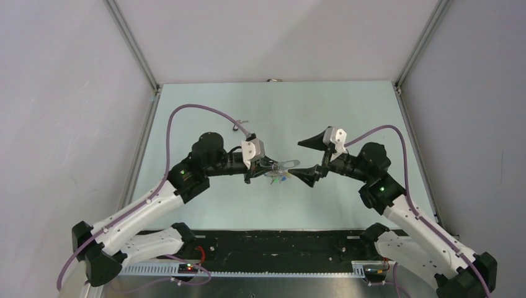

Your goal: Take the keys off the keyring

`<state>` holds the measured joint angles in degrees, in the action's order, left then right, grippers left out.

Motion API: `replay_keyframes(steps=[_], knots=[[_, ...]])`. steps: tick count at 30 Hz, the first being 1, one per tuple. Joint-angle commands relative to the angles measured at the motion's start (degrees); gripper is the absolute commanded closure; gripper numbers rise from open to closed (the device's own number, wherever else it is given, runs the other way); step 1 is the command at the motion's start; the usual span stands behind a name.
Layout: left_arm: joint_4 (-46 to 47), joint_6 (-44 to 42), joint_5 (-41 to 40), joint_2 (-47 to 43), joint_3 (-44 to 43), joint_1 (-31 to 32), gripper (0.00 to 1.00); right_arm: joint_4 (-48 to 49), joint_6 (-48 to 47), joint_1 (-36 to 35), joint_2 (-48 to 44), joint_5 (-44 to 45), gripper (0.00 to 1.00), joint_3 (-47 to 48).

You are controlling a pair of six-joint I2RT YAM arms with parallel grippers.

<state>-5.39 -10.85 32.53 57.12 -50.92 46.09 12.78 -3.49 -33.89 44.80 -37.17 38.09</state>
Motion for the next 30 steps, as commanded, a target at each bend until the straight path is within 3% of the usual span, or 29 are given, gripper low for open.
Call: replay_keyframes(steps=[1,8,10,11,13,23,25,28,30], knots=[[4.84,-1.50,6.05,-3.73,-1.06,-0.04,1.00,-1.57,-3.33,0.38,2.88,-4.18,0.01,1.99],[7.48,-1.56,9.43,-5.10,-0.49,-0.07,1.00,-2.29,-10.10,-3.20,3.86,-5.40,0.12,2.03],[7.68,-2.16,9.47,-5.73,0.09,-0.07,1.00,-2.43,-11.50,-3.31,3.76,-6.50,0.30,2.07],[7.78,-2.71,9.56,-6.24,0.28,-0.09,1.00,-2.33,-11.57,-3.36,3.88,-6.77,0.46,2.14],[8.03,-3.67,10.02,-7.03,0.77,-0.07,1.00,-2.09,-11.70,-3.42,4.26,-7.75,0.57,2.54],[8.97,-5.26,10.18,-9.27,1.90,-0.03,1.00,-6.14,-17.66,-6.40,7.46,-6.80,0.62,7.08],[9.13,-5.40,9.54,-9.77,2.18,-0.06,1.00,-7.69,-18.53,-6.81,7.87,-5.82,0.55,8.11],[9.32,-5.70,8.99,-10.93,2.48,-0.01,1.00,-9.93,-19.30,-6.84,7.25,-4.34,0.35,8.40],[9.59,-5.79,8.88,-11.64,2.63,-0.05,1.00,-11.55,-19.77,-6.45,6.56,-3.44,0.30,8.41]])
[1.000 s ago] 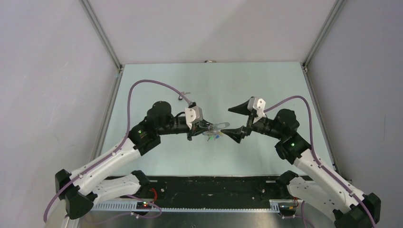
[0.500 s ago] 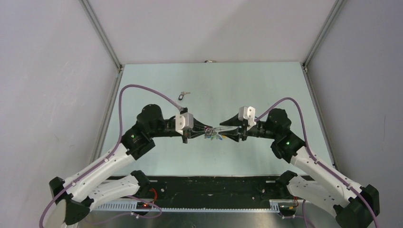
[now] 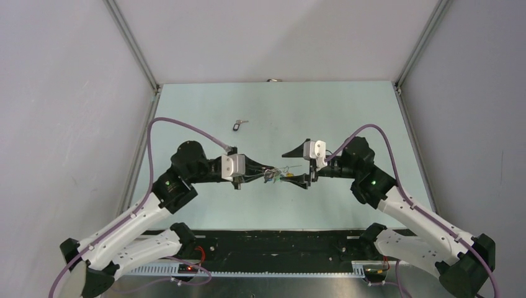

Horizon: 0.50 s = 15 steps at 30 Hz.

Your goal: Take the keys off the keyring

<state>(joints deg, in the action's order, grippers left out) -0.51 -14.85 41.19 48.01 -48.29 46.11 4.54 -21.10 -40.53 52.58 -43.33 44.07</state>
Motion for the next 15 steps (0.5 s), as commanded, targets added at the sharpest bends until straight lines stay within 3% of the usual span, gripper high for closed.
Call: replay_keyframes(steps=[1,5,10,12,13,15], knots=[[4.81,-1.82,0.30,-3.06,0.14,-0.06,1.00,-4.01,-2.20,0.70,-1.37,2.90,0.30,2.38],[5.18,-2.01,0.58,-4.12,0.39,-0.07,1.00,-4.27,-1.83,2.51,-1.98,1.24,0.31,1.78],[5.43,-1.40,1.40,-4.05,0.24,-0.09,1.00,-2.19,-0.94,2.83,-1.88,-2.14,0.46,1.72],[5.43,-1.26,1.37,-3.98,0.15,-0.06,1.00,-1.45,-1.01,2.47,-2.06,-2.60,0.61,1.76],[5.44,-1.25,1.27,-4.02,0.14,-0.10,1.00,-1.46,-1.29,2.34,-2.18,-2.62,0.77,1.88],[5.56,-1.15,1.00,-4.08,0.27,-0.08,1.00,-2.28,-2.12,1.81,-2.08,-2.22,0.98,2.37]])
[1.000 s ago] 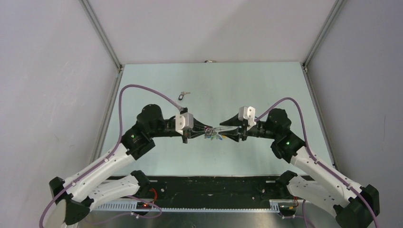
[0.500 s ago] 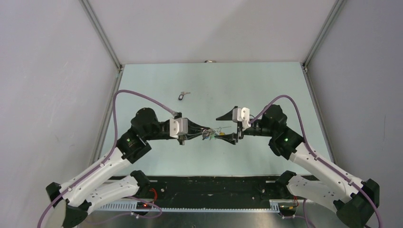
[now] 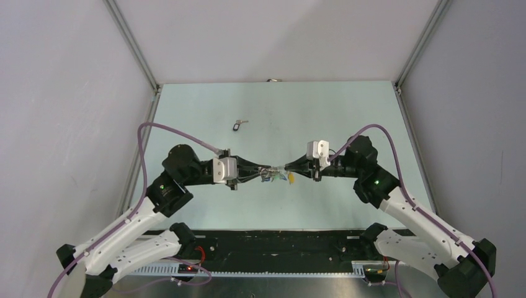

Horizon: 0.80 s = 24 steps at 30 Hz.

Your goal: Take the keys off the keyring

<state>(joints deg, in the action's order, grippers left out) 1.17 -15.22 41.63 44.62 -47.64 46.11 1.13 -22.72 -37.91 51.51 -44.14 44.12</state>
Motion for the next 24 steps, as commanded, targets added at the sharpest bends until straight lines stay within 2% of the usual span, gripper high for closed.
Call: replay_keyframes(steps=[1,3,5,7,9,10,11,15,17,22,24], knots=[[3.94,-0.69,0.06,-0.75,-0.32,-0.06,1.00,0.54,-0.77,-1.08,-0.99,-1.13,1.00,2.53],[4.06,-0.04,-2.02,-0.53,-0.27,-0.12,0.99,0.17,-0.75,-1.32,-1.08,-0.70,1.00,2.97],[4.09,0.86,-5.58,-0.23,-0.24,-0.10,0.90,0.04,-0.33,-1.43,-1.50,1.11,1.00,3.38],[4.10,1.62,-8.84,0.04,-0.26,-0.21,0.73,-0.21,0.01,-1.46,-2.27,4.52,1.00,3.77],[4.10,2.50,-11.64,0.11,-0.23,-0.39,0.45,-0.55,0.59,-1.19,-2.71,9.17,1.00,4.02],[4.17,3.50,-13.81,0.20,-0.25,-0.49,0.39,-0.62,1.20,-0.98,-2.66,10.92,1.00,4.61],[4.18,4.22,-14.97,0.64,-0.37,-0.69,0.29,-0.78,3.61,-0.09,-2.43,14.41,1.00,5.08],[3.99,8.38,-20.18,2.66,-1.39,-2.33,0.16,-3.40,12.36,3.74,0.56,19.28,1.00,9.77],[3.94,9.00,-21.26,2.53,-1.18,-3.00,0.09,-3.98,16.48,3.97,1.25,24.66,1.00,10.92],[3.94,9.08,-27.29,2.38,-0.31,-3.21,0.04,-10.81,26.78,4.07,3.66,36.81,1.00,15.70],[4.31,9.87,-26.24,2.83,0.04,-3.19,0.01,-19.37,33.35,4.34,5.59,41.33,1.00,19.44]])
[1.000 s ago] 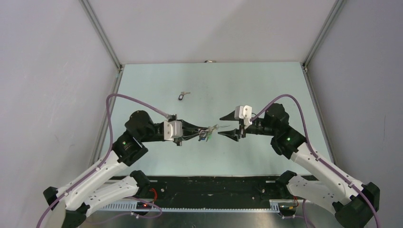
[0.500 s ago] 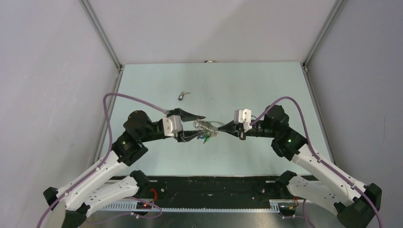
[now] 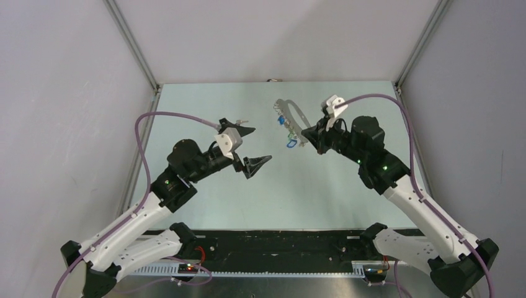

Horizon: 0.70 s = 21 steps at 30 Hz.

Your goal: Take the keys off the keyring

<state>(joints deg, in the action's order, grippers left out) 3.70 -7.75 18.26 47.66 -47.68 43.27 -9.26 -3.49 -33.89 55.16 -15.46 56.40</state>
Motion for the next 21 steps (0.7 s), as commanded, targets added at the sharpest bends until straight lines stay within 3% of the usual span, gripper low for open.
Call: replay_keyframes(steps=[1,4,7,11,16,21], knots=[[2.85,4.98,-3.65,-0.03,0.54,-0.32,0.01,-11.12,15.48,0.53,3.41,12.92,1.00,9.85],[3.54,14.16,-7.05,1.05,0.93,-0.37,0.00,-17.63,20.42,2.33,4.89,7.99,1.00,12.19],[3.45,24.26,-8.86,1.11,1.97,-0.49,0.00,-17.93,24.30,5.20,4.23,-0.18,1.00,10.82],[8.10,30.81,-5.27,-0.18,5.68,-0.48,0.00,-8.86,32.42,10.35,0.67,-15.47,1.00,3.49],[20.72,34.77,-2.23,-1.93,13.15,0.48,0.03,8.66,53.63,14.88,-7.15,-17.08,1.00,-8.28],[21.17,26.64,-4.32,-2.23,13.93,8.15,0.07,9.97,69.40,15.43,-8.65,-10.05,1.00,-9.11]])
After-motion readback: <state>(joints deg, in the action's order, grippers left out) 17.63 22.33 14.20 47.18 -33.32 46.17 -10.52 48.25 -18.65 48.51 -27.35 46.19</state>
